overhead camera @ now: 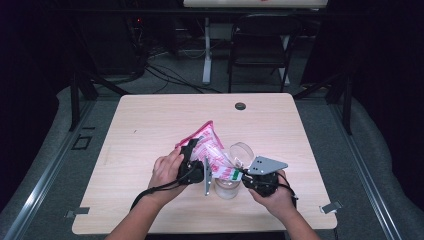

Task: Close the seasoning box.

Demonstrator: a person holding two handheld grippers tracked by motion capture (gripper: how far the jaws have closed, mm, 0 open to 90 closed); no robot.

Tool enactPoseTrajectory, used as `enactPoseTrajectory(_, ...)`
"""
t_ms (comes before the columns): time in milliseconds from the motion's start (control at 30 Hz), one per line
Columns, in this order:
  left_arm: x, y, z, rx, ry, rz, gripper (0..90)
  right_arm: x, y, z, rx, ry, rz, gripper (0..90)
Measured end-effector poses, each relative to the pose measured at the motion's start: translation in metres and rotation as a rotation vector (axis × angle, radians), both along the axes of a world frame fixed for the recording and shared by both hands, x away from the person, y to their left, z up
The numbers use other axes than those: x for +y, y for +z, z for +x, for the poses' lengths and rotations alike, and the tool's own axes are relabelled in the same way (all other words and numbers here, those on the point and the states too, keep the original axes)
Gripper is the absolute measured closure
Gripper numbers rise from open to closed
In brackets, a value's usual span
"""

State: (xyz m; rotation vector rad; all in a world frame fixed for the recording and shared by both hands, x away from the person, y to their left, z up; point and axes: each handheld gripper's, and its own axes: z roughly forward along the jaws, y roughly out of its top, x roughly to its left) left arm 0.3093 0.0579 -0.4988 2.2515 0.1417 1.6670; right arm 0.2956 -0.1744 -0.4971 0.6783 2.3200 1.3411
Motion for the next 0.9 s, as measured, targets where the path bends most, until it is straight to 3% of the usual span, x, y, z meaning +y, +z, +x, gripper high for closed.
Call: enactPoseTrajectory(900,0.0007,-0.0041,-0.0048,-0.011,-0.001,0.008,56.9,0.0045,-0.0101,0.0012,0.028,-0.003,-0.034,90.0)
